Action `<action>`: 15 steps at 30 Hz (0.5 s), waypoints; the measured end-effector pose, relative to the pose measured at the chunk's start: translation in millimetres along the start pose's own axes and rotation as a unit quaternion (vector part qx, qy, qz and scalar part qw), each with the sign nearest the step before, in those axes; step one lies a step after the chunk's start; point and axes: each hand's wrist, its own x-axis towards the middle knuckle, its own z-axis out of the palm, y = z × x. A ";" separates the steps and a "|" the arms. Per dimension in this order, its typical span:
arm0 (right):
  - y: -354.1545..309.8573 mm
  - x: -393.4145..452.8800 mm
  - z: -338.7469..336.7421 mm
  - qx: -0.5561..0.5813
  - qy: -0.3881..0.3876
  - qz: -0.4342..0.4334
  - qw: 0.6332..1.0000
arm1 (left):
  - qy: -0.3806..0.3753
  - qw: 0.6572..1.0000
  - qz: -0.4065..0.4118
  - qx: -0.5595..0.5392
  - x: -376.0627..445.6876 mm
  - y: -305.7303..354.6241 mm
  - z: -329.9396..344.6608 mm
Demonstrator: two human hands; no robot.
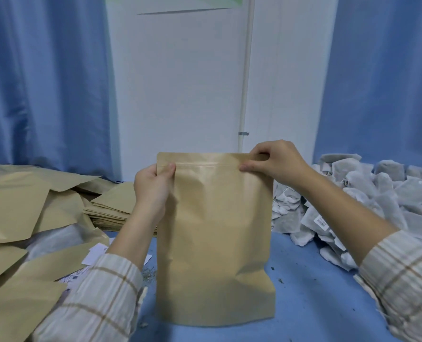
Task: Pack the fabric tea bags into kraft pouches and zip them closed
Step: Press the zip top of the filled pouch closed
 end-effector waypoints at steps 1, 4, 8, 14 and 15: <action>-1.5 0.9 1.2 -0.024 -0.005 -0.002 1.000 | 0.015 1.000 0.002 0.008 -0.8 -1.9 1.1; -11.4 4.6 4.2 -0.097 -0.036 -0.013 0.995 | 0.024 0.999 0.020 0.026 -4.7 -2.9 5.2; -50.9 16.7 23.2 -0.119 -0.067 -0.075 0.988 | 0.004 0.998 0.044 0.040 -18.1 3.8 18.6; -73.4 32.5 39.3 -0.070 -0.122 -0.093 0.986 | -0.038 0.996 0.062 0.043 -23.2 9.7 12.9; -72.9 32.6 39.5 -0.058 -0.125 -0.093 0.986 | -0.039 0.996 0.065 0.056 -22.6 10.1 10.4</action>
